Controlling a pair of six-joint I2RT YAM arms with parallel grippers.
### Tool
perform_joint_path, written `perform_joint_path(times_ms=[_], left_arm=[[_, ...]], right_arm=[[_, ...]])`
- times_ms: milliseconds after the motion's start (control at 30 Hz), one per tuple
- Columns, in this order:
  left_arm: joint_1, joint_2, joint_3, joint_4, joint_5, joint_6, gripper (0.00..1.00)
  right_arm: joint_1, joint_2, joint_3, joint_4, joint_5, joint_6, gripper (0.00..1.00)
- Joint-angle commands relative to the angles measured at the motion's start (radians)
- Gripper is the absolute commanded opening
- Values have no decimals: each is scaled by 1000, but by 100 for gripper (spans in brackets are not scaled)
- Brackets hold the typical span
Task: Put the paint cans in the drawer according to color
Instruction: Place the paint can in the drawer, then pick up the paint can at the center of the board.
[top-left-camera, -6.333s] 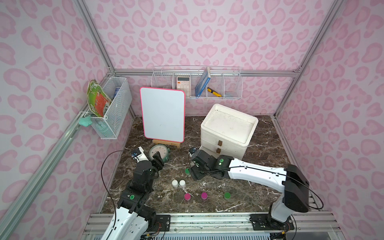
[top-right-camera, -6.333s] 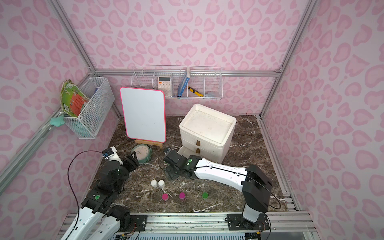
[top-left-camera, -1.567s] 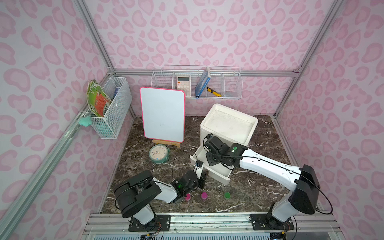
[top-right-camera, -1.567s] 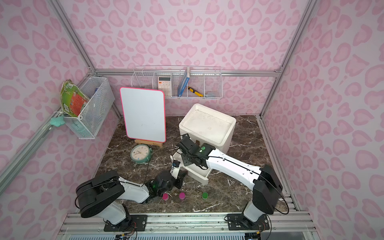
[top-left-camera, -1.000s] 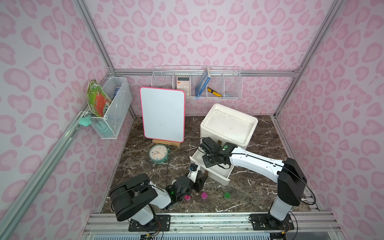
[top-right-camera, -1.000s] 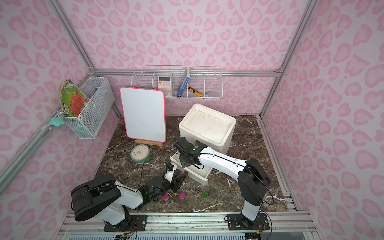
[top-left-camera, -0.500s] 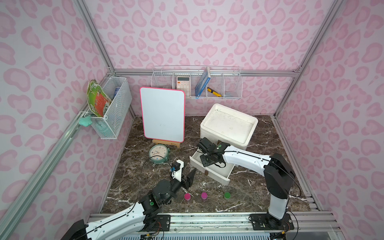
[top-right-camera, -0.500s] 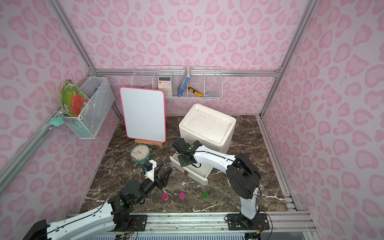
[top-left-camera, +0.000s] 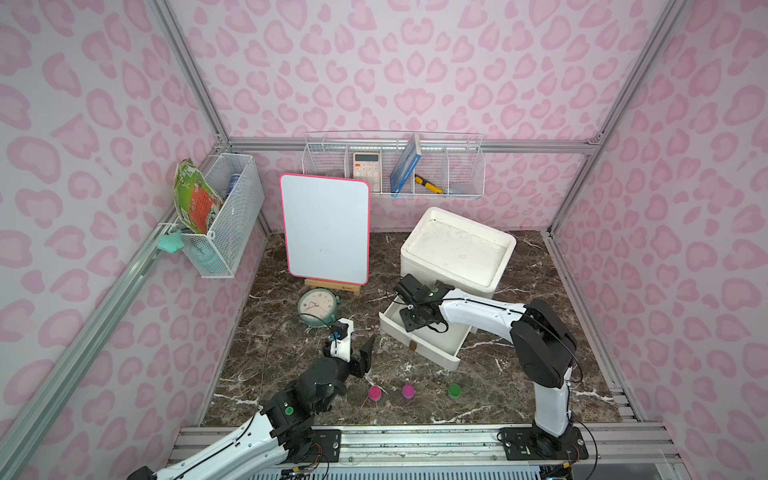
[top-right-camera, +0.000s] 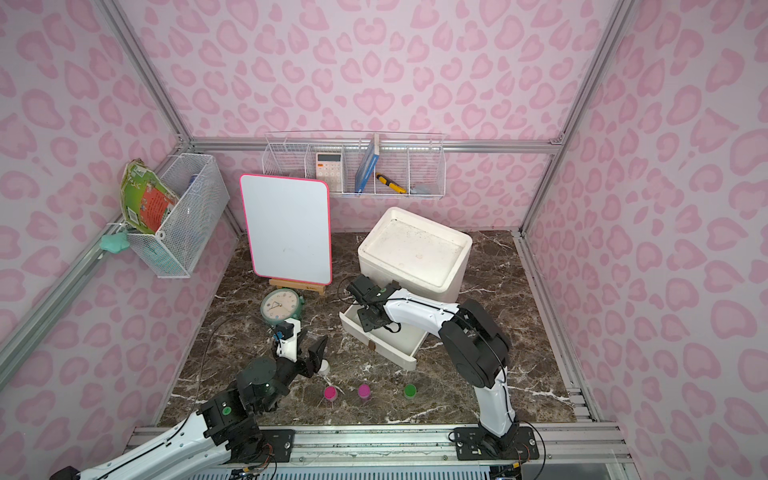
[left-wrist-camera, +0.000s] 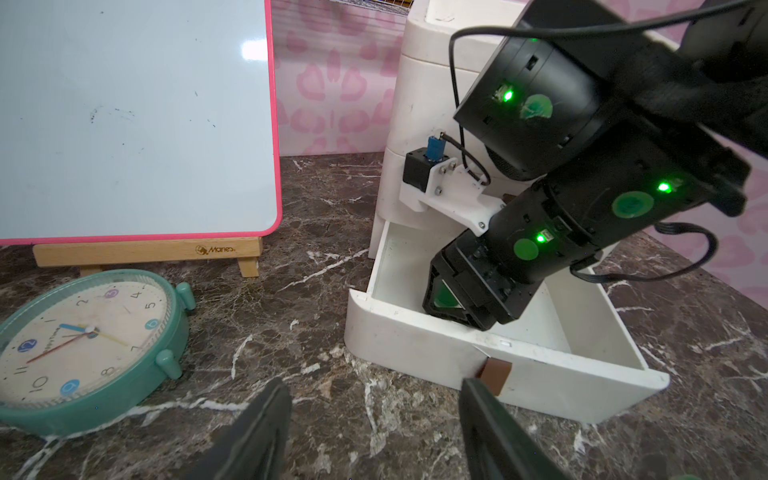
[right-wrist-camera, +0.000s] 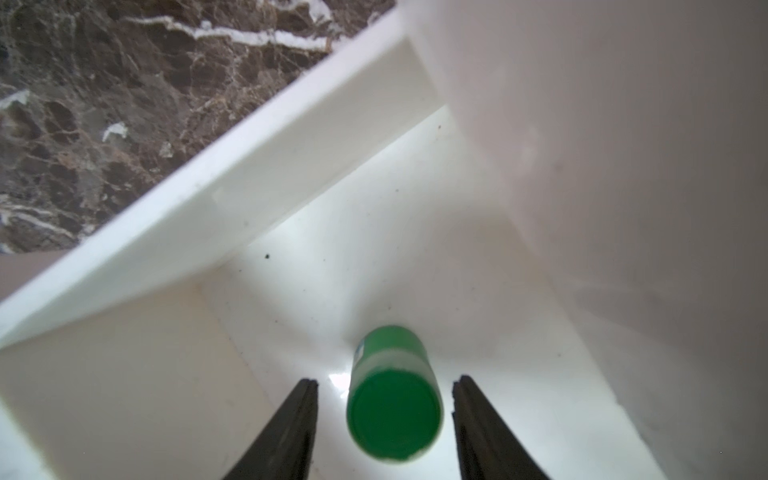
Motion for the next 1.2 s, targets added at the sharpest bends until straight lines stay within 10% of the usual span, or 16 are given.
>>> perform_joint_path(times_ms=[0, 367, 733, 1167], left_arm=[[6, 31, 13, 25, 4, -6, 69], [22, 134, 21, 118, 35, -25, 68], [67, 375, 80, 240, 10, -157, 66], [82, 365, 75, 241, 12, -240, 65]], right_arm=[[-1, -4, 11, -1, 7, 1, 64], [180, -199, 15, -131, 142, 3, 64], [498, -411, -146, -535, 102, 517, 64], [386, -659, -568, -310, -118, 687, 74]])
